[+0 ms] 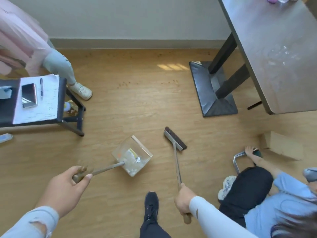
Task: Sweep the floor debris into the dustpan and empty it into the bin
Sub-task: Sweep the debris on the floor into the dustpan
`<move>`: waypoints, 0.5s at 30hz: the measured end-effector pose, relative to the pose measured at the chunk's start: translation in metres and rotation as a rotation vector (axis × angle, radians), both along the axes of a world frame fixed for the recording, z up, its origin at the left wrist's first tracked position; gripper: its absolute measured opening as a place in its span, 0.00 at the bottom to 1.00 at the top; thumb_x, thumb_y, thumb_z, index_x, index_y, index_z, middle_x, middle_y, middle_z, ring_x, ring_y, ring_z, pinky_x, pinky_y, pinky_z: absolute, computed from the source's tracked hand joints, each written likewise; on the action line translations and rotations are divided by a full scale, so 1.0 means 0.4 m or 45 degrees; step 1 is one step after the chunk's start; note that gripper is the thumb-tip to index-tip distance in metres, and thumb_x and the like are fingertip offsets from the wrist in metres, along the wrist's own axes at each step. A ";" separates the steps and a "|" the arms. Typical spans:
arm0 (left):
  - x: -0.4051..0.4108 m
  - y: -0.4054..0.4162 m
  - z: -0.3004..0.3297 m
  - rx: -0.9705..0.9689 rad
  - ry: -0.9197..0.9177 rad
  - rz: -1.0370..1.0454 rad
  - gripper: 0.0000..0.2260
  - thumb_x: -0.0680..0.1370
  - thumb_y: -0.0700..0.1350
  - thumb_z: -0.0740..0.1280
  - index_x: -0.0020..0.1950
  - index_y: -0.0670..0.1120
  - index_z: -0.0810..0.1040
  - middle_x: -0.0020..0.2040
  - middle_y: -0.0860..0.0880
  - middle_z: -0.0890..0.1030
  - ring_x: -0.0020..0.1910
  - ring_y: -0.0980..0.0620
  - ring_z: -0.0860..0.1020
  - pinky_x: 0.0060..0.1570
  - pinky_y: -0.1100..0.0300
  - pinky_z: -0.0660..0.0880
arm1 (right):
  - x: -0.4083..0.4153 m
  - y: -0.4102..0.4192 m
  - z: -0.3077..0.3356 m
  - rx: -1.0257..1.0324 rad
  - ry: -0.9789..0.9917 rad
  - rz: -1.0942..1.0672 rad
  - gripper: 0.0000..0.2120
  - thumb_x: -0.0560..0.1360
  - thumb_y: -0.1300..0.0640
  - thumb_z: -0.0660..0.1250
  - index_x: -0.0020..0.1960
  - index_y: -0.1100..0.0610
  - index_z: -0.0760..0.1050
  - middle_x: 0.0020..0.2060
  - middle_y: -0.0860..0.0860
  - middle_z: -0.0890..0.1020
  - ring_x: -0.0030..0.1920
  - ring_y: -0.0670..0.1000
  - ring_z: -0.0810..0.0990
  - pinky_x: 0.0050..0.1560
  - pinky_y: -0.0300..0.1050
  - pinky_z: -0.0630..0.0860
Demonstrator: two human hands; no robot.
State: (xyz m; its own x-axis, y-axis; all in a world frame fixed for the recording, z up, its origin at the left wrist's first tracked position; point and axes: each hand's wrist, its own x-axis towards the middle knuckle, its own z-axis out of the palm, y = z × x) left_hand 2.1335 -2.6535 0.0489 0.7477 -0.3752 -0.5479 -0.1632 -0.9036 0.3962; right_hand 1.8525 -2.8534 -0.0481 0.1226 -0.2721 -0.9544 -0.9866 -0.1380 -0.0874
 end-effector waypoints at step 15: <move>0.002 0.294 -0.013 0.065 0.017 0.281 0.06 0.78 0.53 0.70 0.54 0.55 0.81 0.33 0.48 0.79 0.35 0.48 0.79 0.35 0.58 0.73 | 0.185 -0.293 0.092 -0.269 -0.174 -0.182 0.19 0.77 0.64 0.57 0.65 0.49 0.66 0.33 0.58 0.74 0.30 0.55 0.71 0.28 0.42 0.67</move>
State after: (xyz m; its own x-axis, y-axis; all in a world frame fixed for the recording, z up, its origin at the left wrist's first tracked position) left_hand 2.1341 -2.5358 0.0436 0.8009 -0.1749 -0.5726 0.0457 -0.9357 0.3498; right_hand 1.9267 -2.9707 -0.0113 0.1923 -0.4868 -0.8521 -0.9784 -0.0278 -0.2049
